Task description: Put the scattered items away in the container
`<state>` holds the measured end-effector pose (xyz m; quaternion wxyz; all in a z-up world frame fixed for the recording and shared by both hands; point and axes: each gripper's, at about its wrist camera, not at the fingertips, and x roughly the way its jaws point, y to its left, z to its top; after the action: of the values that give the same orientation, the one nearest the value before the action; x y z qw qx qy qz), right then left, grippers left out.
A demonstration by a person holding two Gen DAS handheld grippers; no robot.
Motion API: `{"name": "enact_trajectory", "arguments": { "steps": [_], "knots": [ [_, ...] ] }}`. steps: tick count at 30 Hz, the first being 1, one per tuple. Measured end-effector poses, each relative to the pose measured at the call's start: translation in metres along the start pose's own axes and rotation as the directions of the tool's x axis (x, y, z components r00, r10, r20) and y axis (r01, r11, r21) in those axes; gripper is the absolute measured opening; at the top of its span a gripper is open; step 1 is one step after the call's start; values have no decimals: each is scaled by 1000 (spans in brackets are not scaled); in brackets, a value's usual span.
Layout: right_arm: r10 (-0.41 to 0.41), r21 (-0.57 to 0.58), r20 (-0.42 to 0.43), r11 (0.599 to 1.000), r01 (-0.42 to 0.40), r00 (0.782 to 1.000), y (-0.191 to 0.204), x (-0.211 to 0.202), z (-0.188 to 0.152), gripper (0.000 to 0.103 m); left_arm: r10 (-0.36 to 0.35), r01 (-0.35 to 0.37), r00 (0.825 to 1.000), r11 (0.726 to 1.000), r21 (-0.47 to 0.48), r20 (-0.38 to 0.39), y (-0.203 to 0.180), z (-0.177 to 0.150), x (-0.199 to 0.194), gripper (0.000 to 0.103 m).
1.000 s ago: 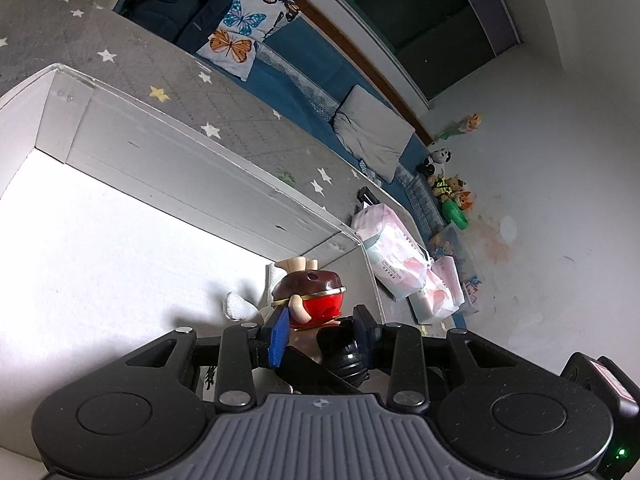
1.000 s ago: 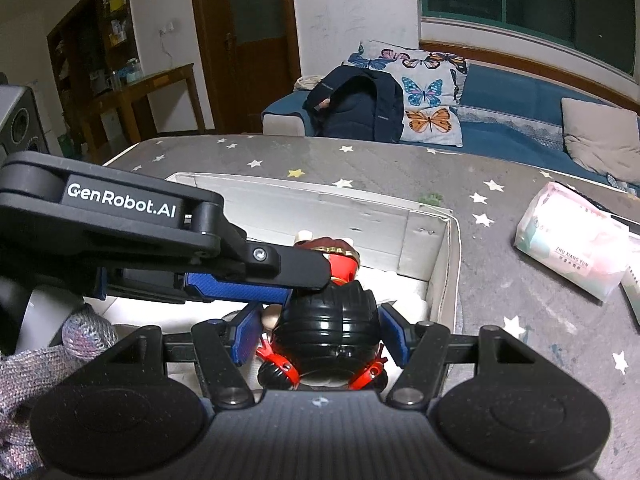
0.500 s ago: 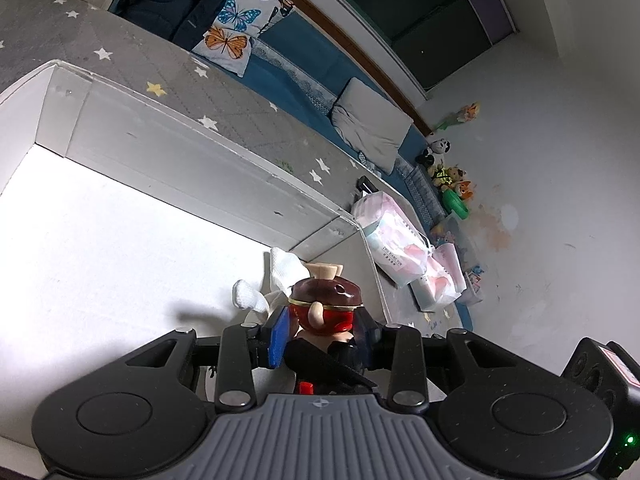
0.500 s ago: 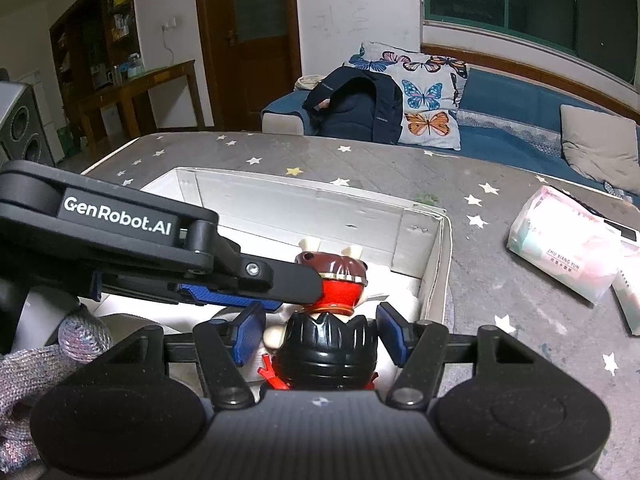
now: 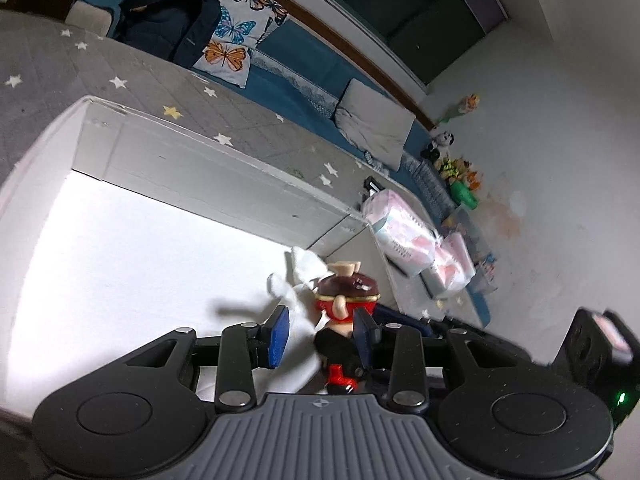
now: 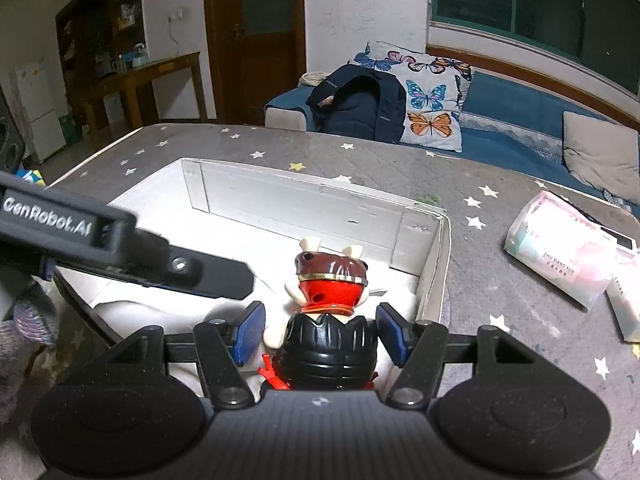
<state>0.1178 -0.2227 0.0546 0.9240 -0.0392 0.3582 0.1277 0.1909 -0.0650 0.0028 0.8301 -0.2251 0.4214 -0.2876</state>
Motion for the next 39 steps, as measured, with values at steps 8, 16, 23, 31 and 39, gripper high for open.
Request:
{"name": "enact_trajectory", "arguments": {
  "steps": [8, 16, 23, 31, 39],
  "knots": [
    [-7, -38, -12, 999, 7, 1000, 4, -5, -1, 62, 55, -48, 996, 995, 91, -69, -6, -4, -3, 37],
    [1, -51, -18, 999, -2, 1000, 1, -6, -2, 64, 152, -125, 981, 971, 203, -125, -14, -5, 8, 37],
    [1, -83, -21, 997, -3, 1000, 2, -5, -3, 65, 197, -156, 967, 959, 235, -163, -12, -2, 18, 39],
    [9, -79, -17, 997, -10, 1000, 1, -4, -3, 65, 269, -214, 956, 910, 355, -113, -22, 0, 18, 30],
    [23, -65, -15, 998, -24, 1000, 1, -2, -2, 65, 371, -310, 929, 804, 507, -21, -34, 5, 27, 27]
  ]
}}
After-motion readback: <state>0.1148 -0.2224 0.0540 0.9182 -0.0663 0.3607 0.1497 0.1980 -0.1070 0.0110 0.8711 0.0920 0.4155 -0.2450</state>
